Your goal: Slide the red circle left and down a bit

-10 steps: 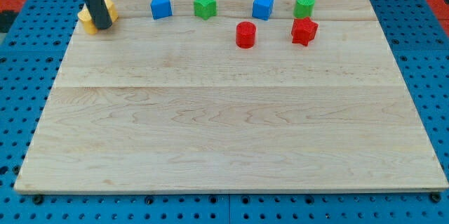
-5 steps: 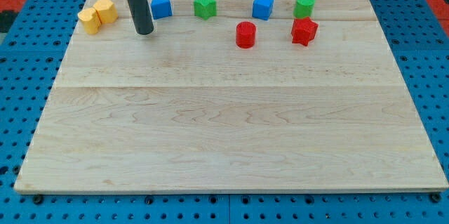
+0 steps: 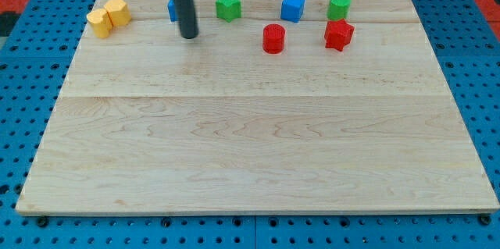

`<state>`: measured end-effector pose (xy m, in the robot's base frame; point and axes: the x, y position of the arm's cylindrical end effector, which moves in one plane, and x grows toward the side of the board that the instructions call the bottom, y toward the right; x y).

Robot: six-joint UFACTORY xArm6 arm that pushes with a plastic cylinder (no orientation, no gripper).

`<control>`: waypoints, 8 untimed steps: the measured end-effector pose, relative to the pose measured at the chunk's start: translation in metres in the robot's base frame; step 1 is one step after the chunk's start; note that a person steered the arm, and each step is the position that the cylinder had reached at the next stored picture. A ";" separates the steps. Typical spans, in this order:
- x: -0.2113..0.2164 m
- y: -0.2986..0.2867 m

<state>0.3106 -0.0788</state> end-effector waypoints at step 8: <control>0.010 0.019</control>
